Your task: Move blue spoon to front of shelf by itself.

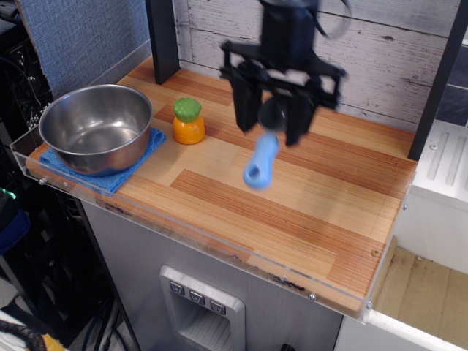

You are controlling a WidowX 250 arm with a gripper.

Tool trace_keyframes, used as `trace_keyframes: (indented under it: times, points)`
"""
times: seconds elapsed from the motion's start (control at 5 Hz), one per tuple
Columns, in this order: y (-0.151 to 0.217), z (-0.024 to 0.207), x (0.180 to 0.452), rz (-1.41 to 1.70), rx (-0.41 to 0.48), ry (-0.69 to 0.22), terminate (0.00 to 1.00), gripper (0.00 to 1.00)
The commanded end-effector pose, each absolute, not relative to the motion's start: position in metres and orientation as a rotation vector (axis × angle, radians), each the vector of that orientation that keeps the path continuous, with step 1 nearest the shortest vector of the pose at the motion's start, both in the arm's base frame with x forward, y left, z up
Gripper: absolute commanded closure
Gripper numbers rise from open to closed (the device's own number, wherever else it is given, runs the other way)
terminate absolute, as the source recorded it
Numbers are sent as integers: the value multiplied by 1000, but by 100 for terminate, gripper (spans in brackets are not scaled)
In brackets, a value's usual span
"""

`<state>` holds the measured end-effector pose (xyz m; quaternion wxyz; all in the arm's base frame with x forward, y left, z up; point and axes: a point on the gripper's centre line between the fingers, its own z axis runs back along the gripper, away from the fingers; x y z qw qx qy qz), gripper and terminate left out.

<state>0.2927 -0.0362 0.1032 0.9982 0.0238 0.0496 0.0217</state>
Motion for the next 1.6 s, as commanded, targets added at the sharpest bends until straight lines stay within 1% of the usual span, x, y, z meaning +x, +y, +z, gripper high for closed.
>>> trace_keyframes:
  times: [0.0, 0.2, 0.4, 0.6, 0.8, 1.0, 1.2, 1.4]
  points:
    - [-21, 58, 303, 148, 108, 249, 0, 100]
    - [-5, 48, 319, 165, 96, 254, 0, 100]
    - [-7, 41, 327, 128, 99, 222, 0, 100]
    - [-10, 39, 323, 93, 64, 219, 0, 100]
    - [-11, 50, 320, 52, 52, 200, 0, 0]
    - [-8, 62, 315, 29, 39, 164, 0, 0]
    - [8, 89, 303, 20, 36, 39, 0, 0]
    - [32, 116, 294, 65, 35, -56, 0, 0]
